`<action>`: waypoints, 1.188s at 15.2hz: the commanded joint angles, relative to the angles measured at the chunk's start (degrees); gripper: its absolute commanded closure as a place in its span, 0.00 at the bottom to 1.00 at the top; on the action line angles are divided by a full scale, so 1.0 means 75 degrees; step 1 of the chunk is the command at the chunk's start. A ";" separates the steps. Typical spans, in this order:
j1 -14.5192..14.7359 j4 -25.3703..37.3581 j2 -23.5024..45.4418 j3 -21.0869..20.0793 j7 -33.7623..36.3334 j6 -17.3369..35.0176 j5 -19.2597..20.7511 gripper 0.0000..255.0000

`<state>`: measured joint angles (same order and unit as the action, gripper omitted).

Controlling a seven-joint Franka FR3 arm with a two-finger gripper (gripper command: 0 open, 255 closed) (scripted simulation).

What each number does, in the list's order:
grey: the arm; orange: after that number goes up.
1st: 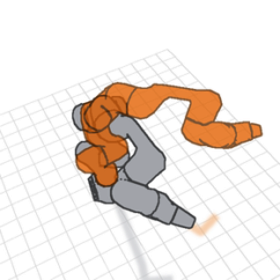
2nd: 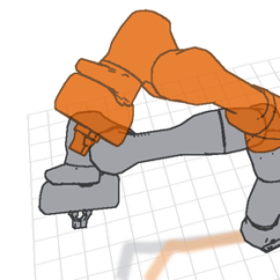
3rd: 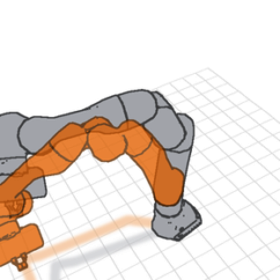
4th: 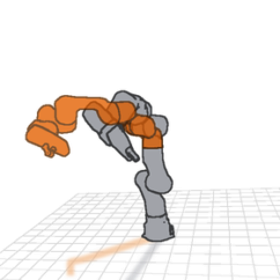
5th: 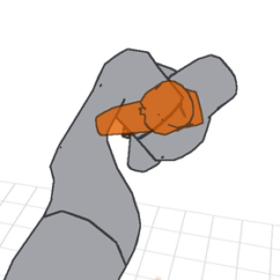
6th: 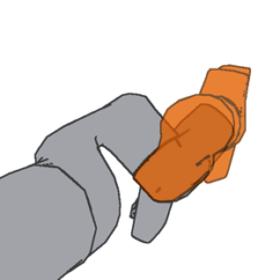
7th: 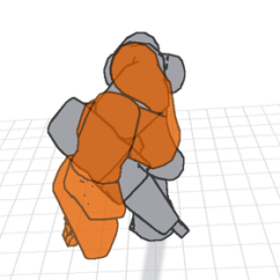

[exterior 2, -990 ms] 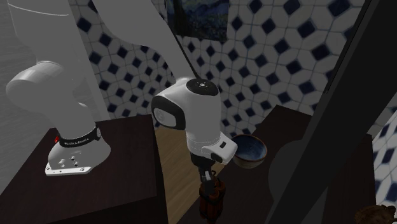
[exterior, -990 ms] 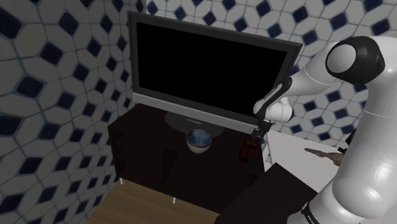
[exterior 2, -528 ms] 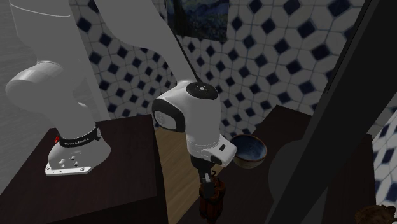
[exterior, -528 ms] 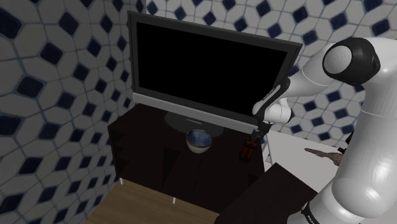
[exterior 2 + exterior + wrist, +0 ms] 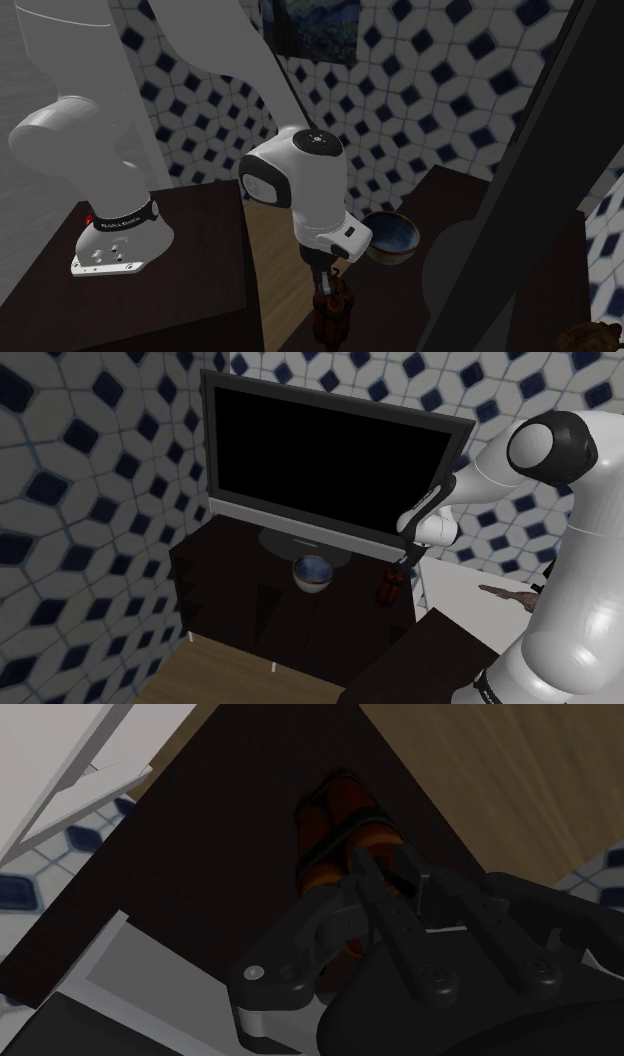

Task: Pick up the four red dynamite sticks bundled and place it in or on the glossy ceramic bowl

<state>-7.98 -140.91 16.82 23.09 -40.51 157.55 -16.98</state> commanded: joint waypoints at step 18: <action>0.0544 -0.0045 -0.1665 0.0825 0.1261 -0.1416 0.1751 1.00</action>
<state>-4.04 -141.26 5.15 29.09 -31.68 147.62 -4.68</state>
